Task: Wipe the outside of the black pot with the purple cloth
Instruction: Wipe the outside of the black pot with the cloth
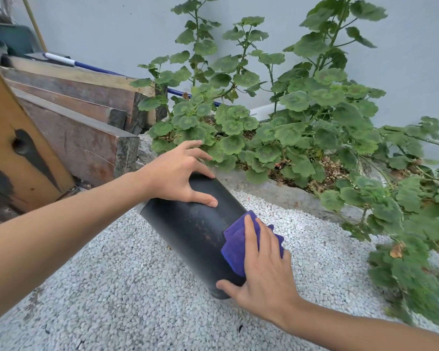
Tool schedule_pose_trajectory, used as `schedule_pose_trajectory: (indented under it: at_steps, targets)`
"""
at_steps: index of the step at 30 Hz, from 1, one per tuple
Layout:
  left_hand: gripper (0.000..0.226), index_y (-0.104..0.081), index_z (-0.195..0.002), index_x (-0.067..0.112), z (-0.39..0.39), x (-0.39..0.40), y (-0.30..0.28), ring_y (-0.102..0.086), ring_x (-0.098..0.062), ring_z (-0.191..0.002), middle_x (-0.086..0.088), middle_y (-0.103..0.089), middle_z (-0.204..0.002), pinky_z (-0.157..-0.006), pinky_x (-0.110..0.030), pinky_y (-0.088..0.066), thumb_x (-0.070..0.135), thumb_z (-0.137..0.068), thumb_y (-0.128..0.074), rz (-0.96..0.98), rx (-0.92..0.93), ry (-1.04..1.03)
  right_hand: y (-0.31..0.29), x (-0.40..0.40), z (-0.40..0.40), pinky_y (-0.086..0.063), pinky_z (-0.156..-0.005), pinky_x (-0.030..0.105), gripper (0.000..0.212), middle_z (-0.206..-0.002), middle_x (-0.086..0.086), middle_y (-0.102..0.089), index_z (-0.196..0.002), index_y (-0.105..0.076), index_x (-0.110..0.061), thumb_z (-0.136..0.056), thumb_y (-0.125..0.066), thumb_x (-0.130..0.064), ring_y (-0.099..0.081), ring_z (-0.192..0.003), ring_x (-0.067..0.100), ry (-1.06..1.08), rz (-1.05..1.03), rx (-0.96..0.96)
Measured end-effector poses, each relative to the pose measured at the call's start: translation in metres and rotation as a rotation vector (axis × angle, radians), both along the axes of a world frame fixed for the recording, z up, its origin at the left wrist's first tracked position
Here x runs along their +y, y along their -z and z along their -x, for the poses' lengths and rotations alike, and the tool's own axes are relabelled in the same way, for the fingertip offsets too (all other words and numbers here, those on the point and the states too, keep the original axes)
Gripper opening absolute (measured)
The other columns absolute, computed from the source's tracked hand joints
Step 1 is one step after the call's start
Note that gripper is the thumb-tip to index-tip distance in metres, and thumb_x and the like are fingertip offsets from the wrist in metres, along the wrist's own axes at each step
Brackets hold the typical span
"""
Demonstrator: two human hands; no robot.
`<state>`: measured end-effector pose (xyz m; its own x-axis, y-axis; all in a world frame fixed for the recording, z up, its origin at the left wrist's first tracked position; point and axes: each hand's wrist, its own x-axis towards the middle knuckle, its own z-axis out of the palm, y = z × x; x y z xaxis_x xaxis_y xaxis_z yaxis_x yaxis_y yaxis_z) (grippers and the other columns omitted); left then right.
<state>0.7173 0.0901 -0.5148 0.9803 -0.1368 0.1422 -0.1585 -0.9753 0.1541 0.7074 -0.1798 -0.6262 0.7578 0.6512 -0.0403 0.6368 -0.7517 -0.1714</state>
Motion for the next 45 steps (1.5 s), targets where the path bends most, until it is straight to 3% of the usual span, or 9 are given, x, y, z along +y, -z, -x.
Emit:
schedule_pose_trajectory:
  at_steps: [7, 13, 20, 25, 31, 34, 37, 41, 45]
  targets:
    - [0.022, -0.076, -0.108, 0.029, 0.003, 0.010, -0.007, -0.034, -0.017, -0.141, 0.000, -0.046, -0.147, -0.117, -0.042, -0.030, 0.034, -0.087, -0.074, 0.219, -0.079, 0.001, -0.015, -0.007, -0.036, -0.040, -0.115, 0.046, 0.136, -0.159, -0.002, -0.022, -0.160, 0.019, -0.028, -0.062, -0.053, -0.091, -0.024, -0.147, 0.023, -0.019, -0.067, 0.048]
    - [0.074, -0.041, -0.151, 0.033, 0.026, 0.028, 0.013, -0.006, -0.012, -0.155, 0.007, -0.026, -0.164, -0.126, -0.040, -0.011, 0.057, -0.086, -0.065, 0.016, -0.001, 0.071, -0.037, -0.002, -0.096, -0.037, -0.117, 0.044, 0.140, -0.163, -0.003, -0.026, -0.164, 0.003, -0.028, -0.060, -0.067, -0.089, -0.026, -0.149, 0.022, -0.091, -0.078, 0.171]
    - [0.094, -0.020, -0.156, 0.045, 0.021, 0.013, 0.023, -0.007, -0.019, -0.156, 0.003, -0.022, -0.166, -0.106, -0.048, -0.047, 0.090, -0.076, -0.040, -0.258, -0.077, -0.031, -0.038, -0.001, -0.114, -0.034, -0.119, 0.042, 0.139, -0.164, -0.006, -0.023, -0.164, 0.006, -0.030, -0.058, -0.060, -0.090, -0.023, -0.150, 0.020, -0.140, -0.067, 0.197]
    - [0.120, -0.012, -0.157, 0.047, 0.010, 0.006, 0.021, -0.006, -0.019, -0.156, 0.003, -0.022, -0.166, -0.077, -0.044, -0.057, 0.106, -0.054, -0.032, -0.380, 0.012, -0.079, -0.033, -0.009, -0.112, -0.034, -0.119, 0.038, 0.118, -0.164, -0.004, -0.023, -0.166, 0.006, -0.026, -0.083, -0.064, -0.072, -0.021, -0.149, 0.019, -0.195, -0.111, 0.089]
    - [0.125, 0.002, -0.153, 0.056, 0.000, 0.006, 0.023, 0.007, -0.016, -0.156, 0.011, -0.011, -0.168, -0.067, -0.039, -0.055, 0.111, -0.045, -0.026, -0.423, 0.035, -0.126, -0.027, -0.008, -0.092, -0.021, -0.125, 0.056, 0.100, -0.170, 0.012, -0.013, -0.165, 0.007, -0.016, -0.094, -0.053, -0.052, -0.011, -0.157, 0.033, -0.245, -0.033, -0.085]
    - [0.124, 0.001, -0.153, 0.056, 0.001, 0.005, 0.024, 0.006, -0.017, -0.156, 0.011, -0.013, -0.167, -0.066, -0.038, -0.055, 0.111, -0.045, -0.026, -0.426, 0.026, -0.144, -0.021, -0.010, -0.077, -0.027, -0.119, 0.068, 0.092, -0.167, 0.025, -0.022, -0.165, -0.012, -0.006, -0.088, -0.051, -0.037, -0.021, -0.156, 0.040, -0.259, 0.034, -0.247]
    - [0.124, 0.000, -0.152, 0.057, 0.000, 0.003, 0.023, 0.005, -0.017, -0.156, 0.011, -0.013, -0.167, -0.067, -0.039, -0.055, 0.111, -0.044, -0.028, -0.424, 0.017, -0.158, -0.014, -0.010, -0.067, -0.040, -0.108, 0.072, 0.085, -0.160, 0.031, -0.037, -0.159, -0.032, -0.001, -0.088, -0.049, -0.043, -0.038, -0.149, 0.045, -0.261, 0.054, -0.386]
    - [0.125, 0.001, -0.152, 0.057, 0.001, 0.002, 0.022, 0.003, -0.018, -0.156, 0.012, -0.012, -0.167, -0.071, -0.043, -0.056, 0.110, -0.043, -0.031, -0.411, 0.032, -0.174, -0.003, -0.009, -0.056, -0.040, -0.104, 0.074, 0.098, -0.162, 0.031, -0.032, -0.158, -0.035, -0.003, -0.082, -0.065, -0.056, -0.036, -0.150, 0.045, -0.293, 0.053, -0.416]
    - [0.125, 0.003, -0.151, 0.059, 0.003, 0.002, 0.021, 0.003, -0.017, -0.156, 0.015, -0.010, -0.167, -0.077, -0.044, -0.057, 0.109, -0.043, -0.035, -0.400, 0.048, -0.186, 0.000, -0.011, -0.045, -0.028, -0.113, 0.077, 0.087, -0.170, 0.024, -0.019, -0.162, -0.031, -0.008, -0.098, -0.038, -0.067, -0.021, -0.157, 0.039, -0.315, -0.008, -0.364]
